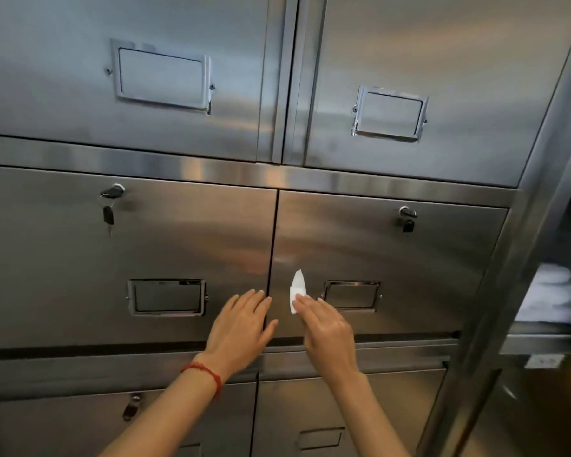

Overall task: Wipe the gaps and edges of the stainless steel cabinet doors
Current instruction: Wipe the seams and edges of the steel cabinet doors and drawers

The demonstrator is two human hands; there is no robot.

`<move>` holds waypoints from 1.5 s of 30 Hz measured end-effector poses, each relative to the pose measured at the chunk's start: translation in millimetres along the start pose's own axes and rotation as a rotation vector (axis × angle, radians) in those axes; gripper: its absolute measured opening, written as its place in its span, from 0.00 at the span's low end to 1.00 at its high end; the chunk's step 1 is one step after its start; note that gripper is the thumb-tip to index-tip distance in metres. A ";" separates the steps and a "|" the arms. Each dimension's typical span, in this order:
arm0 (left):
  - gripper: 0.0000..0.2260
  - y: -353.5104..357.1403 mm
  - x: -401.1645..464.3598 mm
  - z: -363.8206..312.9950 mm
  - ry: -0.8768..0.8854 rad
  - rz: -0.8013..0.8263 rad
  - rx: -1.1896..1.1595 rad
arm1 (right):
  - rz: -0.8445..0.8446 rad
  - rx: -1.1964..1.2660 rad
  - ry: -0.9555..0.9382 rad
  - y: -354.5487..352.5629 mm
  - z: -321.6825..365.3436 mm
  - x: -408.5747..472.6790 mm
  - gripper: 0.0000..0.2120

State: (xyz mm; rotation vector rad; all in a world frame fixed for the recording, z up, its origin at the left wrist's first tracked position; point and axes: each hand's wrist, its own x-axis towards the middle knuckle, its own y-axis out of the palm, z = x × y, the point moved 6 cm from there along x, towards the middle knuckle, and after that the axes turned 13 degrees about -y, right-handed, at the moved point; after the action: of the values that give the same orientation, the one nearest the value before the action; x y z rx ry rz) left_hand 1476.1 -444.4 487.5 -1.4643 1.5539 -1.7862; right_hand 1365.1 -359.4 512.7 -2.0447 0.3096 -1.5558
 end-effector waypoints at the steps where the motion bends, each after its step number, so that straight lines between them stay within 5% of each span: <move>1: 0.25 3.3 -1.7 0.1 -0.001 0.005 -0.006 | 0.005 0.003 0.008 2.6 0.1 -3.0 0.25; 16: 0.23 70.5 -25.1 -2.7 -0.071 0.031 -0.035 | 0.026 0.094 0.020 52.3 -11.2 -59.5 0.24; 24: 0.24 98.0 -38.7 -5.4 -0.063 -0.100 -0.030 | 0.017 0.135 -0.044 84.3 -11.9 -86.6 0.25; 27: 0.18 114.2 -45.5 -3.1 -0.049 -0.147 -0.036 | -0.018 0.127 -0.054 96.7 -14.1 -96.6 0.24; 30: 0.30 126.5 -50.9 0.9 -0.069 -0.112 -0.096 | -0.067 0.115 -0.078 107.6 -13.6 -108.0 0.19; 33: 0.25 146.4 -59.0 2.4 -0.028 -0.140 -0.069 | -0.138 0.092 -0.091 119.1 -11.6 -119.3 0.11; 45: 0.22 197.1 -73.3 17.6 0.047 -0.248 0.091 | -0.244 0.024 -0.111 161.7 -6.2 -148.2 0.11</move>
State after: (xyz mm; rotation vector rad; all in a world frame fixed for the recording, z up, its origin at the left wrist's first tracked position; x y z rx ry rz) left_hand 1452.7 -460.9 278.4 -1.6404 1.3404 -2.0141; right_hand 1337.0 -421.6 304.2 -2.2059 -0.0016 -1.5677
